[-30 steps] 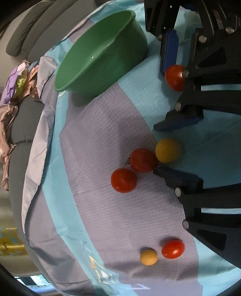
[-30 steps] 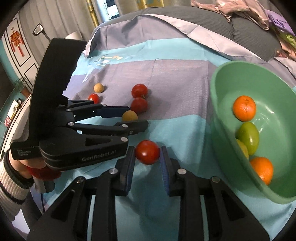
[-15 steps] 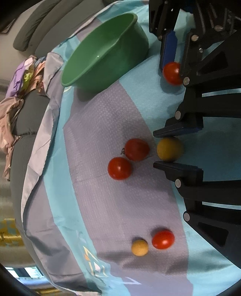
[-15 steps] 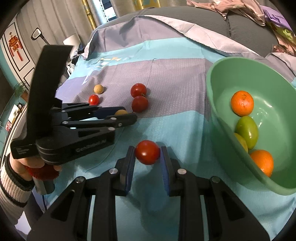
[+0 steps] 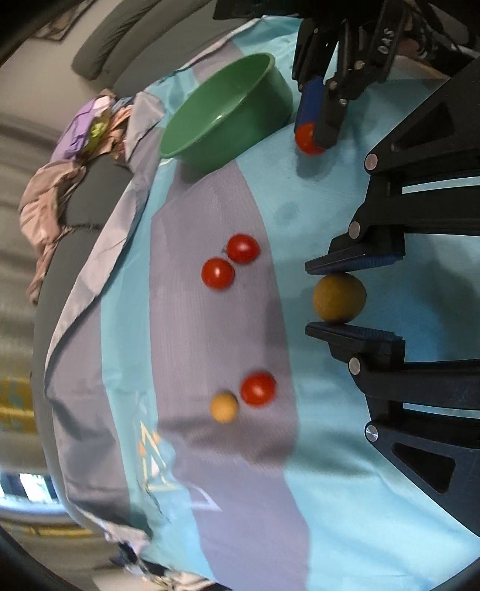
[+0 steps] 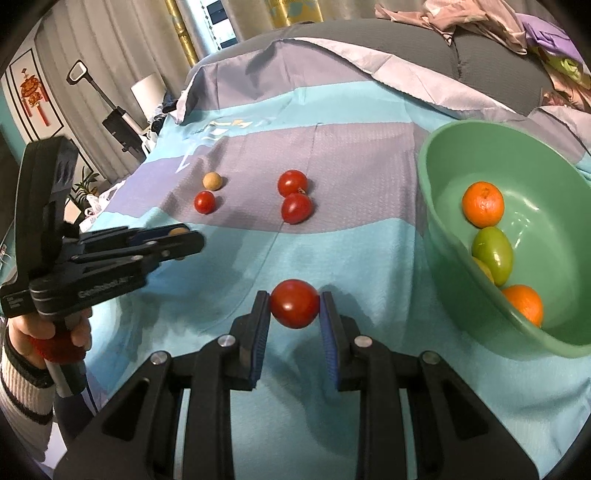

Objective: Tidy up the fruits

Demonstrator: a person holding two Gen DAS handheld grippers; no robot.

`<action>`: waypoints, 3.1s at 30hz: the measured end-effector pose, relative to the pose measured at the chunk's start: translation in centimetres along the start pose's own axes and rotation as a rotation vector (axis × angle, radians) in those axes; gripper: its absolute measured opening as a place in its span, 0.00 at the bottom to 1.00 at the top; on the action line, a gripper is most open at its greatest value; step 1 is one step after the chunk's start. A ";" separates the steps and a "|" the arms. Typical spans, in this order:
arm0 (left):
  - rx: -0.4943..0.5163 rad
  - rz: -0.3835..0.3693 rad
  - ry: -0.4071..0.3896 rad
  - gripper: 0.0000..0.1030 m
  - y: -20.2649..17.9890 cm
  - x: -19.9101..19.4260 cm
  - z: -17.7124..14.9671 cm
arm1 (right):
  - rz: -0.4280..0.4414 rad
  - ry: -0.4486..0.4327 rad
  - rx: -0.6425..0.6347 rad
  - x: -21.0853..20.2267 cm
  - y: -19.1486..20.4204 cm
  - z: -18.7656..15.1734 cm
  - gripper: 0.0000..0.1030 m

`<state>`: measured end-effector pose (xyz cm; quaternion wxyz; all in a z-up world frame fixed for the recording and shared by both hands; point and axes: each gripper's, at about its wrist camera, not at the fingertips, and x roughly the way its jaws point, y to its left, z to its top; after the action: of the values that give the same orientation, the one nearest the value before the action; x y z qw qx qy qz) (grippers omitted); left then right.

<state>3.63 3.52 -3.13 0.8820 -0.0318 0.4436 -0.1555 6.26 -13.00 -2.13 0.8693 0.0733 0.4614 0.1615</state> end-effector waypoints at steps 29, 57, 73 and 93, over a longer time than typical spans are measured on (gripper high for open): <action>-0.008 0.021 -0.090 0.25 -1.1 -7.5 -2.9 | 0.024 -0.091 -0.042 -6.0 3.0 -1.4 0.27; 0.113 0.012 -0.131 0.25 -6.8 -8.7 -1.2 | 0.019 -0.212 -0.002 -10.6 0.6 -1.7 0.27; 0.209 -0.030 -0.139 0.25 -11.1 -7.7 0.8 | -0.011 -0.264 0.050 -12.1 -2.4 -1.8 0.27; 0.307 -0.084 -0.132 0.25 -15.9 -5.3 3.0 | -0.056 -0.297 0.105 -12.9 -5.4 -1.9 0.27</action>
<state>-0.82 -10.20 5.88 0.8965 0.0749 0.3539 -0.2557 -0.87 -22.65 5.39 0.9270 0.1290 0.3375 0.1001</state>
